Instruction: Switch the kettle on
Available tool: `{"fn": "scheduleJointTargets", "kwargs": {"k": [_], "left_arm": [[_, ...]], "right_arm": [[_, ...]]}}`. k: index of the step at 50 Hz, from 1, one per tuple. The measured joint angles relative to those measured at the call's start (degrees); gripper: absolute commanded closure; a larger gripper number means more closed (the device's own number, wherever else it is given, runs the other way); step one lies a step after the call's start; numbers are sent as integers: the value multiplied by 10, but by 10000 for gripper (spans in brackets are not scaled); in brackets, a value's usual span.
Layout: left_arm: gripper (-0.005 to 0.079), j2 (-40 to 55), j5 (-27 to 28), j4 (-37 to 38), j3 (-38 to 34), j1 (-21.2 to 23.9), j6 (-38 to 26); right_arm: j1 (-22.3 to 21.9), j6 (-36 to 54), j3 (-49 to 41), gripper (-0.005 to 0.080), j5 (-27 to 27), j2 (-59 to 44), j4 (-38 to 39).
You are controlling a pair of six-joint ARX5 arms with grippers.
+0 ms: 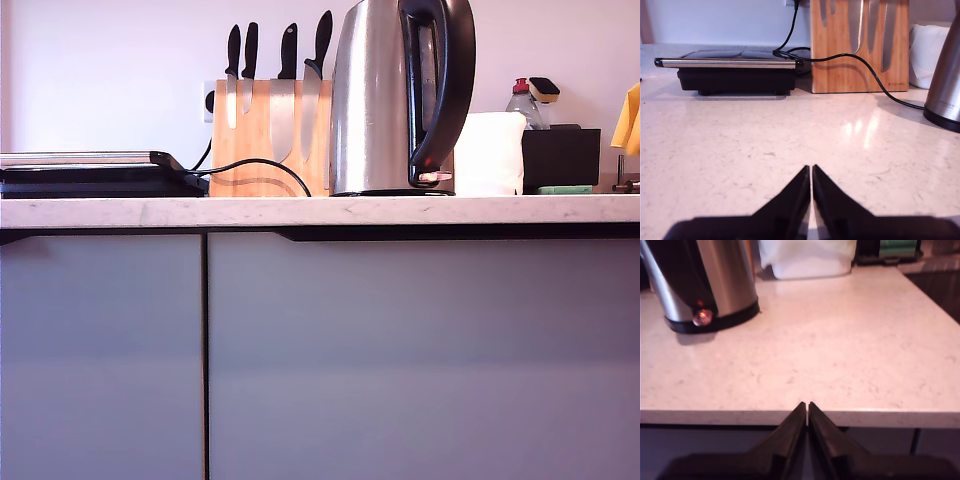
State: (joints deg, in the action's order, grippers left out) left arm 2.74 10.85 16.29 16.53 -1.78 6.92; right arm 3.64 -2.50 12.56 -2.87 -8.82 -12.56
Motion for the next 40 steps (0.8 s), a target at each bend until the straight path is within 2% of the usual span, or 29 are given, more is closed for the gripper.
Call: {"fn": "scheduleJointTargets", "kwargs": {"k": [8,12,28,40], "left_arm": [[761,-29,4,36,0,0,13],[761,-29,13,46,0,0,31],[761,-29,14,130,0,0,33],[761,-29,14,210,0,0,33]], "right_arm": [[10,-3,-15,763,0,48,-63],[10,-7,-21,763,-3,50,-100],[10,-6,-22,763,-6,49,-201],[10,-6,-22,763,-6,49,-221]]}}
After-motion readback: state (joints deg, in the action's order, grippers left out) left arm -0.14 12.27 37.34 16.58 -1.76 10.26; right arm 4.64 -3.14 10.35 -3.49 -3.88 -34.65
